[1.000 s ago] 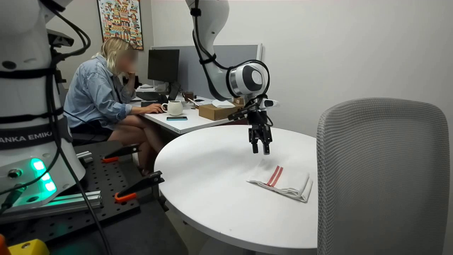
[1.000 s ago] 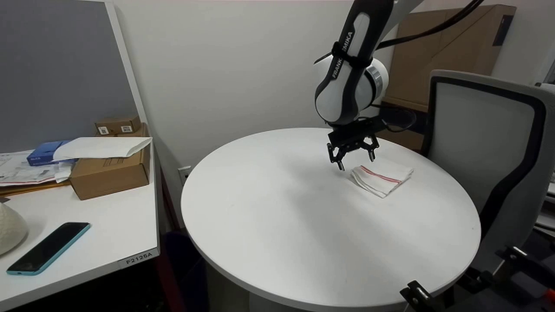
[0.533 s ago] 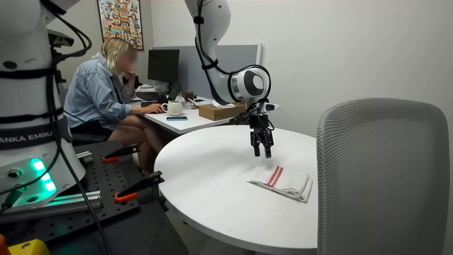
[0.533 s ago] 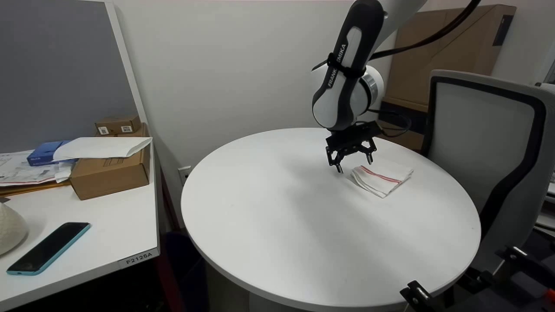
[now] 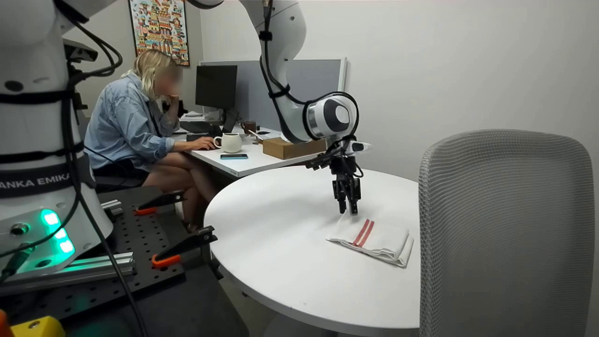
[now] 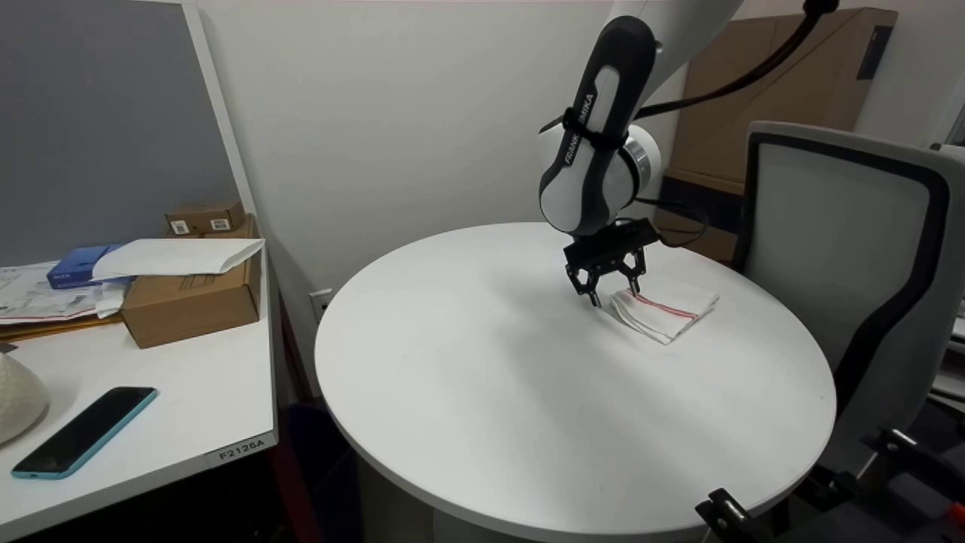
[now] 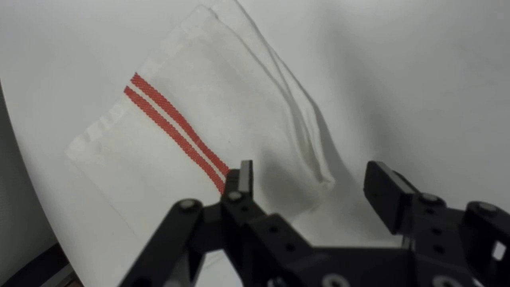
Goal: Put the tea towel on the back of the chair
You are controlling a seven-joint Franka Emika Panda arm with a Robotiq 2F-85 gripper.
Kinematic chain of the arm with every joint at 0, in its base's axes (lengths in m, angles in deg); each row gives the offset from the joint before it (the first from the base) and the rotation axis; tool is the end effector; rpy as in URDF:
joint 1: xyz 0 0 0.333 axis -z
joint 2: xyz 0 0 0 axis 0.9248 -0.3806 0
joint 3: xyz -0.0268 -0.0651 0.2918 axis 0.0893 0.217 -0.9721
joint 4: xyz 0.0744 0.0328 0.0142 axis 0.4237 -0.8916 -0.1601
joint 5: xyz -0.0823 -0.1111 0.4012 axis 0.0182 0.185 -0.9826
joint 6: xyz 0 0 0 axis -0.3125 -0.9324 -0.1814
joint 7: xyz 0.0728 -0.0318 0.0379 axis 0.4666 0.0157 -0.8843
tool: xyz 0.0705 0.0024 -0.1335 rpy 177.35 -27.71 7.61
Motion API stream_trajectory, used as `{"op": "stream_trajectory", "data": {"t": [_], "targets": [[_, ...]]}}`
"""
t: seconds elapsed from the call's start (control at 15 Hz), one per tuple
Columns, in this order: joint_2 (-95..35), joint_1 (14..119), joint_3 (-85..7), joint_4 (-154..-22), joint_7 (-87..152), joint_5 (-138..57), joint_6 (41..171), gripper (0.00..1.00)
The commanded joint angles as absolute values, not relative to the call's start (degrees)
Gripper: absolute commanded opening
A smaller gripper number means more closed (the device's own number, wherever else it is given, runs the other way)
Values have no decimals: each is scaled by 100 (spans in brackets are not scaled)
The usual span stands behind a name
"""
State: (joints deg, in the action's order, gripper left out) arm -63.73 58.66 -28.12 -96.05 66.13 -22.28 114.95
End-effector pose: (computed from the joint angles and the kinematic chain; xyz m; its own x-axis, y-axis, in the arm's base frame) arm 0.6328 -0.0825 -0.0024 0.9317 -0.3562 0.0714 -0.3536 -0.8438 0.4036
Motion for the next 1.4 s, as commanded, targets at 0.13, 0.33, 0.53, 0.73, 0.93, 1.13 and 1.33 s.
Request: {"op": "stream_trajectory", "data": {"t": [0.13, 0.33, 0.53, 0.73, 0.93, 1.13, 1.33], "targets": [[-6448, 5686, -2648, -9429, 6660, -2396, 11458, 25], [-6429, 5647, -2609, -9436, 6708, -2402, 11481, 1], [-6395, 5617, -2580, -9486, 6777, -2413, 11499, 0], [-6264, 5615, -2570, -9535, 6909, -2480, 11443, 1], [-5821, 5625, -2558, -9660, 7001, -2615, 11375, 1], [-5084, 5583, -2477, -9773, 7103, -2599, 11153, 1], [-4390, 5671, -2543, -9695, 7059, -2540, 10647, 1]]}}
